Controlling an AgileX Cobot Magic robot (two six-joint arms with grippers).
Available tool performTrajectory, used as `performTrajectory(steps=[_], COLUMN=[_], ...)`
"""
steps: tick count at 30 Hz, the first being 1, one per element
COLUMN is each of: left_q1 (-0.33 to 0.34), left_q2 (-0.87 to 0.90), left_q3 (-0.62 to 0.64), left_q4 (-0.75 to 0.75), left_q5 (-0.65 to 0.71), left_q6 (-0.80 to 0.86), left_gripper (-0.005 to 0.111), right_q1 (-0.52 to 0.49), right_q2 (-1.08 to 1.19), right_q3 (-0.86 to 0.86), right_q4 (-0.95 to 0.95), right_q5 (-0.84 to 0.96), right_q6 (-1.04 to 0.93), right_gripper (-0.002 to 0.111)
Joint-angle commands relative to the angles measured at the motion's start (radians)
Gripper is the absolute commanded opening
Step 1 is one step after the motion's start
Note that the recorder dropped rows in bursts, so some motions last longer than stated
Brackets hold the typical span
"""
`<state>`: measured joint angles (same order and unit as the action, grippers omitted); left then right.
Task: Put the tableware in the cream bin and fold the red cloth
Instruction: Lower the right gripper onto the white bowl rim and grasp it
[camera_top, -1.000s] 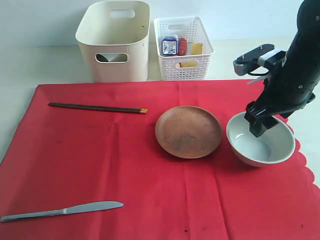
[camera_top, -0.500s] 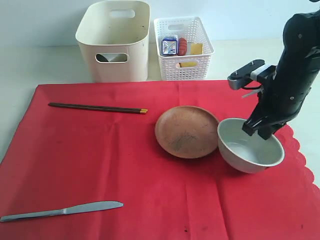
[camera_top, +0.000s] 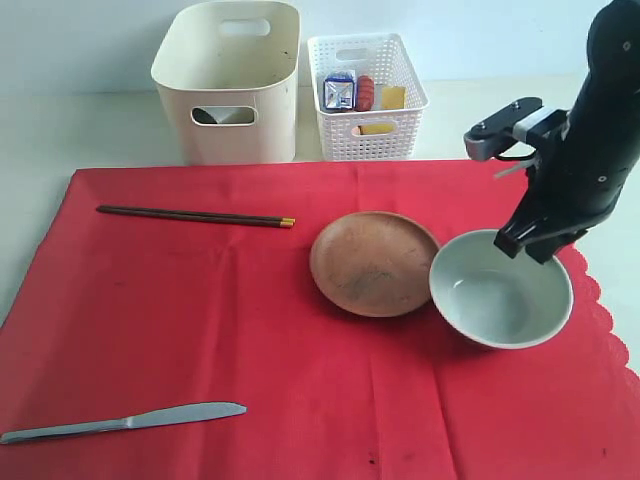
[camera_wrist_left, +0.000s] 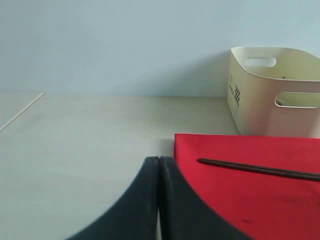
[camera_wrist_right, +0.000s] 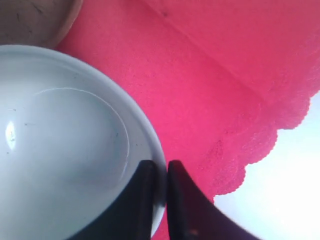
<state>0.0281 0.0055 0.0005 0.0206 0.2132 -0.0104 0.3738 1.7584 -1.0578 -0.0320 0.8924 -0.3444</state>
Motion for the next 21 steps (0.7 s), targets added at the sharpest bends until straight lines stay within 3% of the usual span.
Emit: performTrajectory(steps=[1, 10, 21], left_q1=[0.002, 0.002, 0.002], left_q2=[-0.006, -0.006, -0.006], left_q3=[0.0, 0.0, 0.0], left_q4=[-0.002, -0.002, -0.002], left_q5=[-0.002, -0.002, -0.002], left_q6=[0.002, 0.002, 0.002], left_gripper=[0.0, 0.0, 0.0], right_q1=[-0.002, -0.002, -0.002], right_q2=[-0.039, -0.054, 0.008], right_q3=[0.002, 0.002, 0.004], right_q4=[-0.012, -0.005, -0.005], right_q5=[-0.001, 0.035, -0.078], right_q6=[-0.014, -0.058, 0.011], right_gripper=[0.0, 0.0, 0.0])
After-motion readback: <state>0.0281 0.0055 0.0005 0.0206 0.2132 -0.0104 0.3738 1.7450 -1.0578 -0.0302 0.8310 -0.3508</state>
